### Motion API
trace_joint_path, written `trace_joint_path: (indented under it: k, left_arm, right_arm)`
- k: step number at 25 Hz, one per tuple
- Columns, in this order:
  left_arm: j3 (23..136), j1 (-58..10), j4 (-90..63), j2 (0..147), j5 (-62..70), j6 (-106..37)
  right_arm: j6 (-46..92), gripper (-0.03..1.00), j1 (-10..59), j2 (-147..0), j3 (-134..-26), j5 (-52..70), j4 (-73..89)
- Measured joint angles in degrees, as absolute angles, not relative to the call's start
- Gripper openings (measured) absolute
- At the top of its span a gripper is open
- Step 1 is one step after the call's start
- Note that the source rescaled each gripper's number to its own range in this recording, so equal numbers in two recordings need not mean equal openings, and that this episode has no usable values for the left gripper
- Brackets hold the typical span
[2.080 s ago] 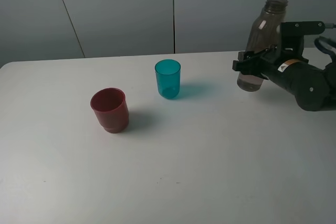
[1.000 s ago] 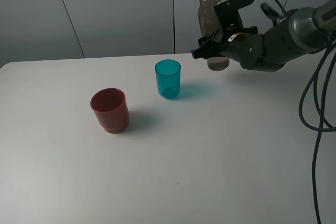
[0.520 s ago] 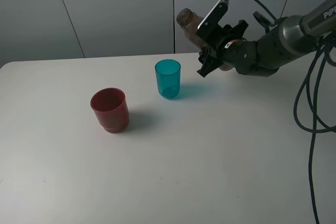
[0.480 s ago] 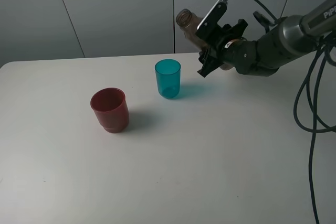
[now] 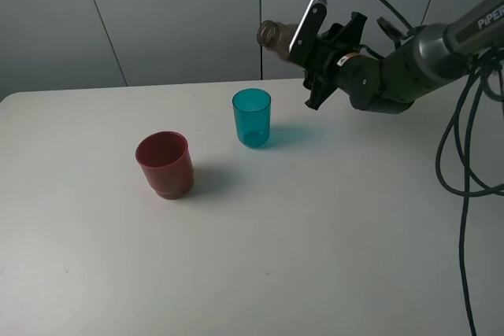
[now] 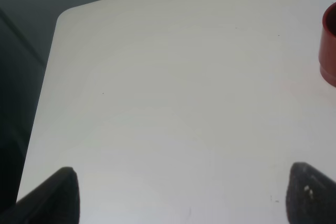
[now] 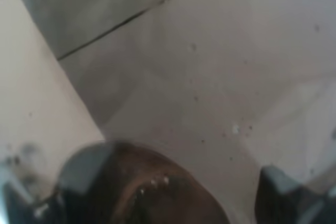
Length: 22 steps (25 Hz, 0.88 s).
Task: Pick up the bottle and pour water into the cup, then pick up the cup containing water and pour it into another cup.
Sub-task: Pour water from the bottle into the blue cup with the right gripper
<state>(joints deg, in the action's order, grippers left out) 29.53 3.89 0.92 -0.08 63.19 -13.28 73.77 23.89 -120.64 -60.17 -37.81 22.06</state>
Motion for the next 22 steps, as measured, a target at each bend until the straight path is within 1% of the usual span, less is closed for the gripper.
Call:
trace_joint_path:
  k: [4,12,22]
  left_arm:
    - [29.53,3.89,0.92,-0.08,63.19,-13.28]
    - [29.53,3.89,0.92,-0.08,63.19,-13.40]
    - [29.53,3.89,0.92,-0.08,63.19,-13.51]
  right_arm:
    - [75.47,0.00,23.89,-121.84,-60.72,-37.81,22.06]
    - [87.08,0.00,23.89,-121.84,-60.77,-37.94,21.84]
    - [96.23,0.00,23.89,-121.84,-60.77,-38.06,21.75]
